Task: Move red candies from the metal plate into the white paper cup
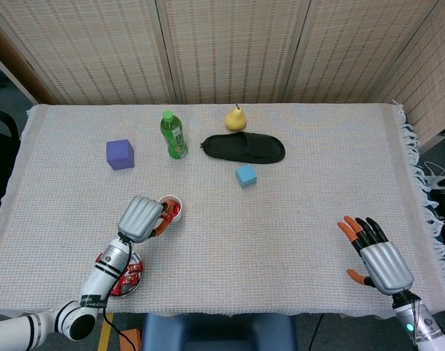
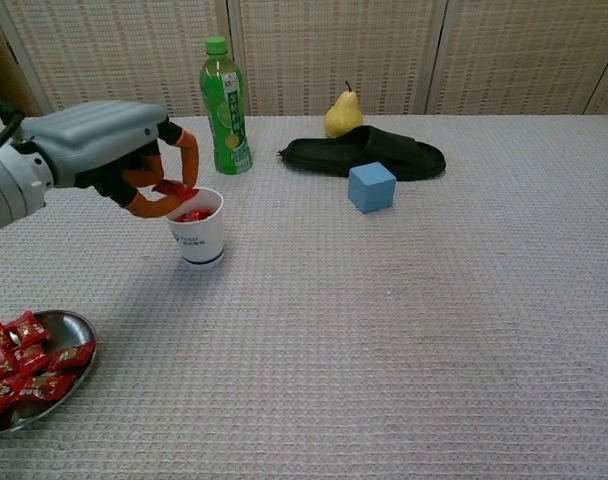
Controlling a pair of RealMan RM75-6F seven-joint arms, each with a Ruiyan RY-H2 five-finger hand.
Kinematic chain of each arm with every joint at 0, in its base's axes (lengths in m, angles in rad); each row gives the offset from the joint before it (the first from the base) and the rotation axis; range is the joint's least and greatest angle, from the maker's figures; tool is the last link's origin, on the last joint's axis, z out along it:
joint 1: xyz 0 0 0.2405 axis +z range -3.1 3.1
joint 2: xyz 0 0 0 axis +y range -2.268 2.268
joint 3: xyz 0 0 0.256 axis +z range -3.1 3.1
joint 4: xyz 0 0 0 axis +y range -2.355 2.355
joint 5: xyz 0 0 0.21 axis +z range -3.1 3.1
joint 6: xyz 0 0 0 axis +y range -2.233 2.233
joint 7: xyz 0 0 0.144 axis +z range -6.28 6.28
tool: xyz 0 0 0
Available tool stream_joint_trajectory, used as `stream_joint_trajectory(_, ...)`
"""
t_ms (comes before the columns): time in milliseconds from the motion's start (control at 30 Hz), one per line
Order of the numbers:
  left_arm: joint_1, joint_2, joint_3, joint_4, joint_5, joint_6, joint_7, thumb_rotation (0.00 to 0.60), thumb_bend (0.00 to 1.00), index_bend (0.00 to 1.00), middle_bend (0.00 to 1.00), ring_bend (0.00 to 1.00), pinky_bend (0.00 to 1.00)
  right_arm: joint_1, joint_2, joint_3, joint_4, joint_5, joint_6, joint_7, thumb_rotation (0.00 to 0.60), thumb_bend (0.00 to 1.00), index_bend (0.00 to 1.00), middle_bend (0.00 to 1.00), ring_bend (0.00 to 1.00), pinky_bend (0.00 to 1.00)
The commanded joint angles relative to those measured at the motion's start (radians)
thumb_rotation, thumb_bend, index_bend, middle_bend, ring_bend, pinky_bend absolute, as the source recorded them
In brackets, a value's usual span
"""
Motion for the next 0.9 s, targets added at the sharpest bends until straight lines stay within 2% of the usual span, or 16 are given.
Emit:
stream_joint_trajectory(33, -0.029, -0.025, -0.014, 0.036, -0.038, -0.020, 0.015, 0.600, 0.39, 0.48, 1.00, 1.00, 1.00, -0.001, 0.002, 0.003, 0.001, 0.006, 0.001, 0.002, 0.600, 0.10, 0.00, 0.00, 0.00, 0.00)
stream_joint_trajectory(367, -0.081, -0.076, -0.006, 0.151, -0.098, -0.049, 0.013, 0.600, 0.39, 0.47, 1.00, 1.00, 1.00, 0.000, 0.004, 0.008, 0.001, 0.019, -0.002, 0.007, 0.600, 0.10, 0.00, 0.00, 0.00, 0.00)
stream_joint_trajectory(467, -0.085, -0.075, 0.000, 0.156, -0.098, -0.046, 0.002, 0.600, 0.39, 0.41, 1.00, 1.00, 1.00, 0.001, 0.003, 0.009, 0.002, 0.022, -0.004, 0.006, 0.600, 0.10, 0.00, 0.00, 0.00, 0.00)
stream_joint_trajectory(633, -0.083, -0.067, 0.016, 0.141, -0.082, -0.023, -0.009, 0.600, 0.39, 0.26, 1.00, 1.00, 1.00, 0.002, 0.003, 0.008, 0.000, 0.021, -0.004, 0.004, 0.600, 0.10, 0.00, 0.00, 0.00, 0.00)
stream_joint_trajectory(733, -0.071, -0.049, 0.029, 0.114, -0.062, 0.001, -0.024, 0.600, 0.39, 0.22, 1.00, 1.00, 1.00, 0.000, 0.003, 0.006, 0.000, 0.017, -0.001, 0.003, 0.600, 0.10, 0.00, 0.00, 0.00, 0.00)
stream_joint_trajectory(900, -0.015, 0.024, 0.076, 0.030, 0.006, 0.062, -0.095, 0.600, 0.39, 0.21, 1.00, 1.00, 1.00, 0.001, 0.003, 0.002, 0.000, 0.010, -0.003, 0.003, 0.600, 0.10, 0.00, 0.00, 0.00, 0.00)
